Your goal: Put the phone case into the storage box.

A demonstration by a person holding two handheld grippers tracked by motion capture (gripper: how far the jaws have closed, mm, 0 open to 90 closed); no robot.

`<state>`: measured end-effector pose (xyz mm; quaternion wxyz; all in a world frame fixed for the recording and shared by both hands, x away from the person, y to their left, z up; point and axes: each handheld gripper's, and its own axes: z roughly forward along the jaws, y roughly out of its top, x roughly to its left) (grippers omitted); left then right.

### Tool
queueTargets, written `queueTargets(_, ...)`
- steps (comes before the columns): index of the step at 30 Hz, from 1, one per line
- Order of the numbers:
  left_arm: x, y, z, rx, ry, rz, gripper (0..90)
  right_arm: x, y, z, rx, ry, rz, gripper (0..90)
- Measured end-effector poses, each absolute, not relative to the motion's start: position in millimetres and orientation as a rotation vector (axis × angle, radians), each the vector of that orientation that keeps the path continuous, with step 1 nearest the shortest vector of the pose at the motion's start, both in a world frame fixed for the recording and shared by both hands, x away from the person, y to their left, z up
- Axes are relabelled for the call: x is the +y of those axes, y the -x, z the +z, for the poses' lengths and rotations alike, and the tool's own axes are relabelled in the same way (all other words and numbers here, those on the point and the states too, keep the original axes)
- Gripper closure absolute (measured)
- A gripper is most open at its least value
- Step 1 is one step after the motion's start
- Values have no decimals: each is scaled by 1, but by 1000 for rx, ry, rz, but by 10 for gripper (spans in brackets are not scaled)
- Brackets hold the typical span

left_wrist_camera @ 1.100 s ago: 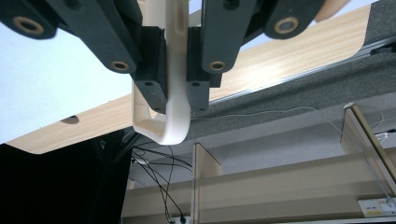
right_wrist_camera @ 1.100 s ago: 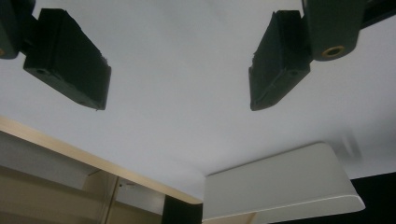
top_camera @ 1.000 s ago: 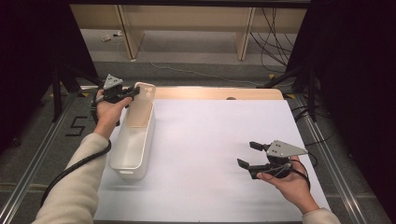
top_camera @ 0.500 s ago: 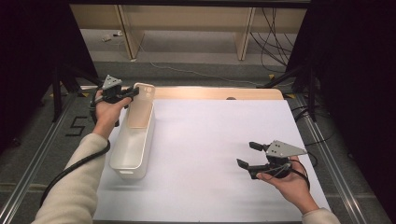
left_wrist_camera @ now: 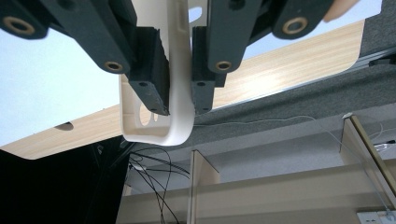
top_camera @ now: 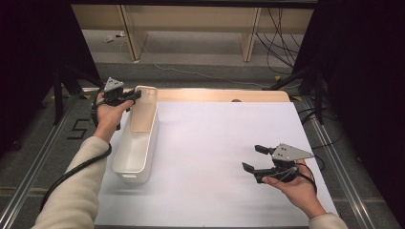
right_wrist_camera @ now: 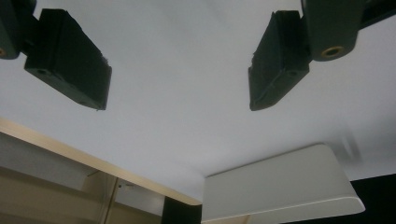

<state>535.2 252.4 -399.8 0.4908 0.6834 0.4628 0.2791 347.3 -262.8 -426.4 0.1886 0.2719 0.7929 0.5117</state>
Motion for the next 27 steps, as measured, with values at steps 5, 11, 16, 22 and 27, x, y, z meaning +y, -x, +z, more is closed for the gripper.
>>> queueTargets(5,252,-536,-400,1130,-1673,680,754,-263,-347,-426,2230,-767,1438,225)
queueTargets(11,252,-537,-400,1141,-1682,681,743,-264,-347,-426,2228,-766,1441,225)
queueTargets(16,253,-538,-401,1145,-1693,685,733,-263,-347,-426,2230,-766,1440,225)
queueTargets(22,253,-540,-402,1155,-1705,688,718,-263,-347,-426,2232,-767,1442,225)
queueTargets(27,252,-540,-402,1163,-1723,711,693,-263,-347,-426,2230,-766,1444,225)
